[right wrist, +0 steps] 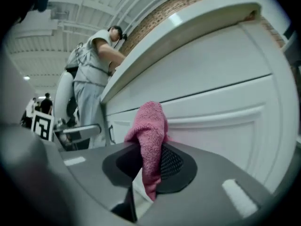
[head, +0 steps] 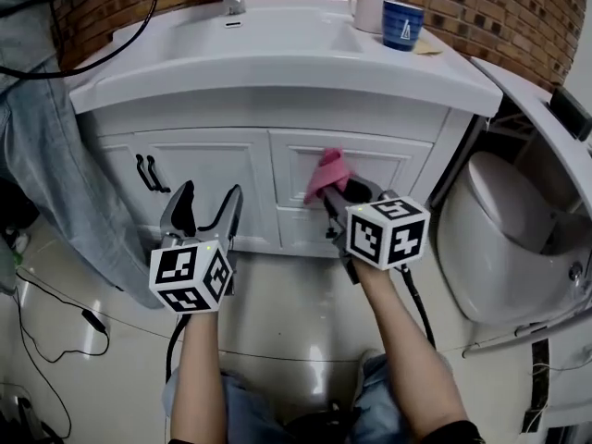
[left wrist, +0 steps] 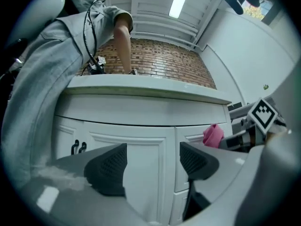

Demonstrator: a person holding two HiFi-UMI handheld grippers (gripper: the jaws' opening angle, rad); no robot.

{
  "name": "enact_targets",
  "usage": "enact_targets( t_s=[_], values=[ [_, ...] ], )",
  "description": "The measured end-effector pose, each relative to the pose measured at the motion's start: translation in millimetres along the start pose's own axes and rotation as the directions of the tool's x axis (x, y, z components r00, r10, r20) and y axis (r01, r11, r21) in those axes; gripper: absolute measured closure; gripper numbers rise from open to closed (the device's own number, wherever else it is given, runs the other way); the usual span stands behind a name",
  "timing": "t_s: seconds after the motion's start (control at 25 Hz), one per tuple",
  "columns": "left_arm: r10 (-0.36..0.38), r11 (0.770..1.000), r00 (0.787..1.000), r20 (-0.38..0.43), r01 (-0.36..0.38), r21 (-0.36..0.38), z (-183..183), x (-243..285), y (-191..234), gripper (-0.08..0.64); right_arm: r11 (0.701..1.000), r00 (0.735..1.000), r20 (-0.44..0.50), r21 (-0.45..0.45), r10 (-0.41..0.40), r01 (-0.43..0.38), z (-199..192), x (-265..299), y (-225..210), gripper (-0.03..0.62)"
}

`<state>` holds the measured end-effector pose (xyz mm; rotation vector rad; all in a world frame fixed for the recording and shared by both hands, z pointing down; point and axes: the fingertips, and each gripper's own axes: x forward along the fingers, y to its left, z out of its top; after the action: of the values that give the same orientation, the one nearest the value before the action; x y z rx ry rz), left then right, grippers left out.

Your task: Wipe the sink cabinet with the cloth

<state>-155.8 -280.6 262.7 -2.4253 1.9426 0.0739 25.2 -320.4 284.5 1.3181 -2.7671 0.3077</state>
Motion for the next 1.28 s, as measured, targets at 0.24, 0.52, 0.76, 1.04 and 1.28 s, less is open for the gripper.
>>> enact_targets(
  t_s=[0.24, 0.52, 0.76, 1.04, 1.28],
  values=[
    [0.04, 0.995, 0.999, -0.027, -0.037, 0.094, 3, -23, 27, 0.206, 0.98, 0.985, -0.09, -0.116, 0.15, -0.16, -28, 68, 76, 0.528],
    [0.067, 0.995, 0.997, -0.039, -0.064, 0.079, 3, -30, 44, 0.206, 0.985, 0.995, -0.1, -0.17, 0.009, -0.026, -32, 81, 52, 0.526],
    [-0.035, 0.997, 0.999, -0.04, 0.038, 0.073, -3, 1, -5, 0.206, 0.965, 0.982, -0.1, -0.225, -0.161, 0.135, -15, 4, -26, 0.527],
    [-0.114, 0.993, 0.993, -0.015, 0.114, 0.043, -6, 23, -53, 0.206, 0.908, 0.904, -0.112, -0.137, -0.412, 0.397, -21, -95, -149, 0.528],
    [-0.123, 0.992, 0.992, -0.01, 0.124, 0.035, -8, 28, -61, 0.206, 0.912, 0.905, -0.11, -0.064, -0.411, 0.406, -29, -93, -146, 0.527]
  ],
)
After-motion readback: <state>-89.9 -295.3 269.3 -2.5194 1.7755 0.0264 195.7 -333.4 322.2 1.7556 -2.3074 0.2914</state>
